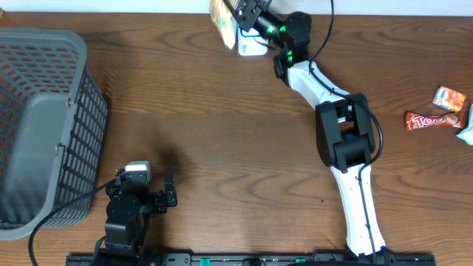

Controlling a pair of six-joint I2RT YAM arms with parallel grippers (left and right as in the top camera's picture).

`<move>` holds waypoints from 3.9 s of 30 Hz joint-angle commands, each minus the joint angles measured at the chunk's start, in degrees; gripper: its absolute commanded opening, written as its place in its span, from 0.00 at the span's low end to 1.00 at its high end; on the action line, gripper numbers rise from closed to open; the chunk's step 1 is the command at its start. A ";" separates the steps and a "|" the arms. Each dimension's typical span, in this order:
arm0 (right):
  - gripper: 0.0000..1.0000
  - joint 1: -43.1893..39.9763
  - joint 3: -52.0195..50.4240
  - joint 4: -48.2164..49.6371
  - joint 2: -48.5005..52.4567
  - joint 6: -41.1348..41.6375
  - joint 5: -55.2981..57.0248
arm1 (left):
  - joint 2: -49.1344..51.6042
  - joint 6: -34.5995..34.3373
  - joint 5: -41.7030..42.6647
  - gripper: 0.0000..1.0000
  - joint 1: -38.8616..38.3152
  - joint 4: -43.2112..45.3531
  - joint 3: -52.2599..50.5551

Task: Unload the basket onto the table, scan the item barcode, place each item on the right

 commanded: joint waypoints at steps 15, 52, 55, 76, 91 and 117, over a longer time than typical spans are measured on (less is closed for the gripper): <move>0.01 -2.34 5.14 -1.88 9.14 -1.20 17.44 | -0.35 0.96 0.55 0.99 0.13 0.07 0.83; 0.01 -3.58 5.18 -6.40 9.16 -11.10 -0.07 | -0.35 0.96 0.55 0.99 0.13 0.07 0.83; 0.01 -2.25 6.71 -3.93 9.16 -11.67 -2.43 | -0.35 0.96 0.55 0.99 0.13 0.07 0.83; 0.01 -9.22 14.36 -6.08 9.18 -5.92 -12.37 | -0.35 0.96 0.55 0.99 0.13 0.07 0.83; 0.01 -9.33 14.36 4.31 19.74 -0.52 -6.82 | -0.35 0.96 0.55 0.99 0.13 0.07 0.83; 0.01 -12.87 26.25 9.62 22.97 7.52 -4.83 | -0.35 0.96 0.55 0.99 0.13 0.07 0.83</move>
